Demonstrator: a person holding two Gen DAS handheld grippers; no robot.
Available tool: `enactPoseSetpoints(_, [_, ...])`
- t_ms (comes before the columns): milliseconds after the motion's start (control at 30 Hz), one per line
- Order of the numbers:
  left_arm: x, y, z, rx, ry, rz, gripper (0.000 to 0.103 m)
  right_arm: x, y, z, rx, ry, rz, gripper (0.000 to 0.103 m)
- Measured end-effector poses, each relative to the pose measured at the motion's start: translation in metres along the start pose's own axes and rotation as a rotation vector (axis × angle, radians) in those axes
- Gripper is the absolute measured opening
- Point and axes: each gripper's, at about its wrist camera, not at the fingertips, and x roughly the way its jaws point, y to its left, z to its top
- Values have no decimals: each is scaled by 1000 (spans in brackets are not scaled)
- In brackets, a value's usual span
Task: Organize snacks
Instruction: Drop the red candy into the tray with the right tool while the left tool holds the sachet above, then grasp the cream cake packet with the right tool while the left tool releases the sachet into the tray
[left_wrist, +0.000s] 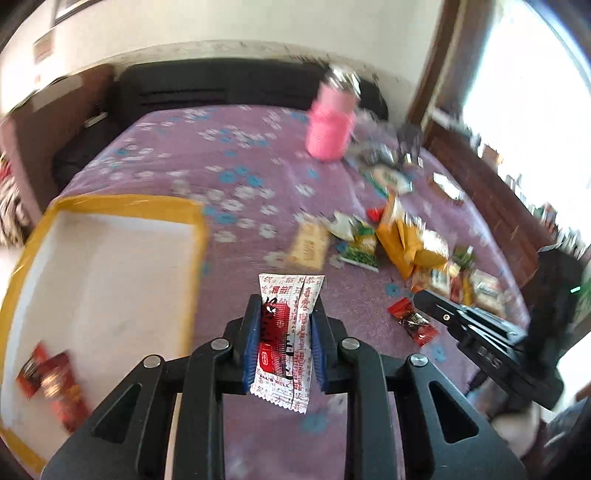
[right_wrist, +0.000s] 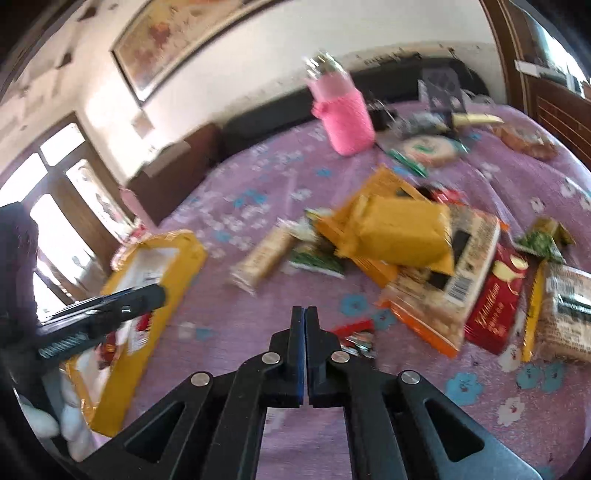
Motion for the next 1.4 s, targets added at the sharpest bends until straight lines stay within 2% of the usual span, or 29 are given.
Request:
enactPoseSetpoints(100, [-41,43,-9,-90,-61,17,21,-2,15,-3,-41,-13,28,0])
enactPoseSetpoints(167, [-65,74,-20,-147,-97,55,21,0,26,-4,-54,2,28,0])
enactPoseSetpoints(267, [-85,114,-37,-208,-123,115,21,2,48,-6,-34,51,134,0])
enactPoseSetpoints(400, [-91,159,-60,-272,-123,185,22,7,90,-5,31,134,354,0])
enactPoseSetpoints(567, [-83,197,-82,-352,-95,173,22,21,158,-4,27,226,520,0])
enactPoseSetpoints(700, [-82,209,-92,-370,-95,150,22,51,188,-15,164,352,711,0])
enactPoseSetpoints(800, [-86,213,-96,-373,-105,129,22,63,191,-23,249,394,769,1])
enactPoseSetpoints(833, [-87,213,-96,-373,-109,122,22,62,190,-22,248,383,751,5])
enactPoseSetpoints(867, [-88,213,-96,-371,-115,113,22,58,188,-20,230,359,700,5])
enactPoseSetpoints(900, [-90,212,-96,-367,-121,107,22,51,179,-15,214,314,615,8])
enactPoseSetpoints(967, [-94,211,-96,-355,-134,101,22,41,161,-5,203,252,500,21])
enactPoseSetpoints(1000, [-95,209,-96,-352,-141,98,22,34,146,5,196,211,397,29])
enactPoseSetpoints(1067, [-95,207,-96,-352,-150,86,22,27,114,23,202,142,225,32])
enactPoseSetpoints(1200, [-98,202,-94,-344,-164,77,22,48,68,49,228,171,15,36])
enactPoseSetpoints(1400, [-92,204,-91,-320,-146,126,22,99,52,70,228,216,-128,38])
